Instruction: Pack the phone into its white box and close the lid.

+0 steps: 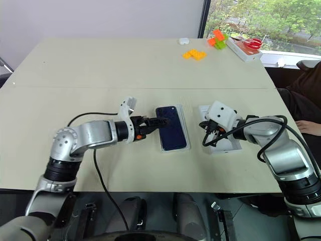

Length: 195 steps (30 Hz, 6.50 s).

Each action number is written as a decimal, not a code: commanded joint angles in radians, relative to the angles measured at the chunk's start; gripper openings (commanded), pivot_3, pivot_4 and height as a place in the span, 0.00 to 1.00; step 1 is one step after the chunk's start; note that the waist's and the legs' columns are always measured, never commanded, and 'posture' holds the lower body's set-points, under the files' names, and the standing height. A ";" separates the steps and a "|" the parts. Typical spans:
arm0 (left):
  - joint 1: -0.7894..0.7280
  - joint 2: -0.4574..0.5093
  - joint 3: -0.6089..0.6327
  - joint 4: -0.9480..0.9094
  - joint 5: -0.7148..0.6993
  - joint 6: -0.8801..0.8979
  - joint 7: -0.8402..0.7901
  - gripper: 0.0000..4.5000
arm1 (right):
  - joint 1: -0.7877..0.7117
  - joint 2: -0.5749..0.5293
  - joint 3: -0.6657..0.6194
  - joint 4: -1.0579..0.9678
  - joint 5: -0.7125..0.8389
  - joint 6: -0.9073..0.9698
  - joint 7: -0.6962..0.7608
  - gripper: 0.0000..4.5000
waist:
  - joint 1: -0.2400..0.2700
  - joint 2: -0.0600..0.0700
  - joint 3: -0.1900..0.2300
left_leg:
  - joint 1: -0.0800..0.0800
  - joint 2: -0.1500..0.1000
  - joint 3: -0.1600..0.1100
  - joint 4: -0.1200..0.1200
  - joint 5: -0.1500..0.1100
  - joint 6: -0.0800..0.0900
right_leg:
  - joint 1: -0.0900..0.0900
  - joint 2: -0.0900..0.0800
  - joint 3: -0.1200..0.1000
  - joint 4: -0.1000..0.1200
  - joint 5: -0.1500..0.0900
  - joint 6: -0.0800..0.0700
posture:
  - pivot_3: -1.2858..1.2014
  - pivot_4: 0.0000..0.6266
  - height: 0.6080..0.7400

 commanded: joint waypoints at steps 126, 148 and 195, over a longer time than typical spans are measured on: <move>0.119 -0.076 -0.303 -0.265 1.483 0.114 -1.190 0.00 | -0.030 0.087 0.287 -0.212 -0.224 0.100 0.034 0.00 | -0.023 0.000 0.000 | 0.002 0.000 0.002 0.003 -0.001 0.002 | -0.003 0.001 0.001 0.012 -0.004 0.006 | 0.52 0.24 1.00; 0.133 -0.042 -0.214 -0.241 1.499 0.095 -1.227 0.00 | -0.018 -0.006 0.202 -0.208 -0.212 0.087 0.062 0.00 | -0.024 0.000 0.000 | 0.002 0.001 0.002 0.003 -0.001 0.002 | -0.003 0.001 0.001 0.012 -0.004 0.006 | 0.52 0.24 1.00; 0.361 0.240 -0.098 -0.397 1.511 -0.416 -1.499 0.00 | -0.308 0.235 -0.088 -0.056 0.201 0.950 -0.467 0.01 | -0.032 0.000 0.000 | 0.002 0.002 0.003 0.003 -0.001 0.003 | -0.004 0.002 0.002 0.011 -0.004 0.006 | 0.52 0.24 1.00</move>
